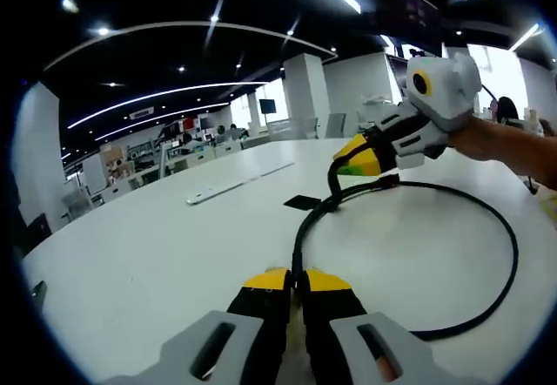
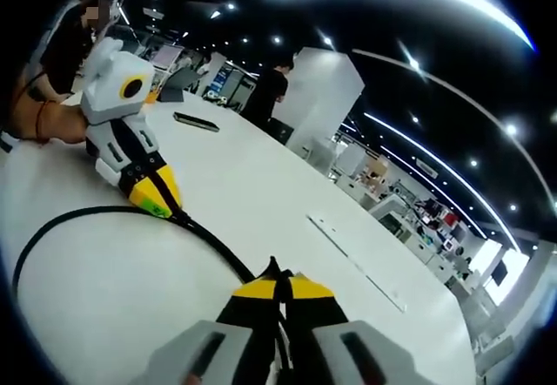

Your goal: Find the charging cable on the desk, coil it up and secure with Velcro.

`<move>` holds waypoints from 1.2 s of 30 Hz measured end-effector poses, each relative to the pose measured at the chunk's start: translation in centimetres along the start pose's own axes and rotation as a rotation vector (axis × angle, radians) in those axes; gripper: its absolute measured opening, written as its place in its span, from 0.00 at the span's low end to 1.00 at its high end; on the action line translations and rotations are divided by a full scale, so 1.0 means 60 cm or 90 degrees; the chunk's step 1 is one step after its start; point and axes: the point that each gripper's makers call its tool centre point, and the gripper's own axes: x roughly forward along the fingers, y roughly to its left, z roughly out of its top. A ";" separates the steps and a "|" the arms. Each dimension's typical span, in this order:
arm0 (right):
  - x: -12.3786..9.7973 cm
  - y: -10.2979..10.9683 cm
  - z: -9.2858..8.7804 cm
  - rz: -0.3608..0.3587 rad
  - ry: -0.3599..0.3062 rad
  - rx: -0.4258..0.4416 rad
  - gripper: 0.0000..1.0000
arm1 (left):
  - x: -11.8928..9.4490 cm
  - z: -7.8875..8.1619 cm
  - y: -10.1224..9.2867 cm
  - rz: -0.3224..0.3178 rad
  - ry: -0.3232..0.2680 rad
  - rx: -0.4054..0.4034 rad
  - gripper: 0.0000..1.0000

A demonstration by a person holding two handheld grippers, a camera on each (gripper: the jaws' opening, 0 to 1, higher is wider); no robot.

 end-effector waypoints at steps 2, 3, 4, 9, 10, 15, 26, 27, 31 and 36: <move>0.002 -0.004 0.001 -0.001 -0.001 0.004 0.05 | 0.000 0.000 0.000 0.000 0.000 -0.001 0.06; 0.003 -0.005 0.001 -0.002 -0.002 0.006 0.05 | -0.001 0.000 0.000 0.000 0.000 -0.001 0.06; 0.005 -0.006 0.001 -0.002 -0.002 0.007 0.05 | -0.001 0.000 0.000 0.000 0.000 -0.001 0.06; 0.015 -0.013 0.000 -0.001 0.001 0.012 0.05 | -0.002 0.000 -0.001 0.000 0.000 0.000 0.06; 0.016 -0.014 0.000 -0.001 0.001 0.014 0.05 | -0.002 0.000 -0.001 0.000 -0.001 0.000 0.06; 0.025 -0.019 -0.002 0.001 0.003 0.023 0.05 | -0.003 -0.001 -0.002 0.000 -0.001 0.001 0.06; 0.046 -0.023 -0.007 0.011 0.018 0.025 0.05 | -0.005 0.000 -0.003 0.000 -0.002 0.003 0.06; 0.048 -0.022 -0.008 0.013 0.019 0.025 0.05 | -0.005 0.000 -0.002 0.000 -0.002 0.002 0.06; 0.056 -0.019 -0.013 0.021 0.027 0.025 0.05 | -0.005 0.000 -0.002 0.000 -0.002 0.002 0.06; 0.062 -0.015 -0.017 0.030 0.037 0.024 0.04 | -0.005 0.000 -0.003 -0.001 -0.003 0.002 0.06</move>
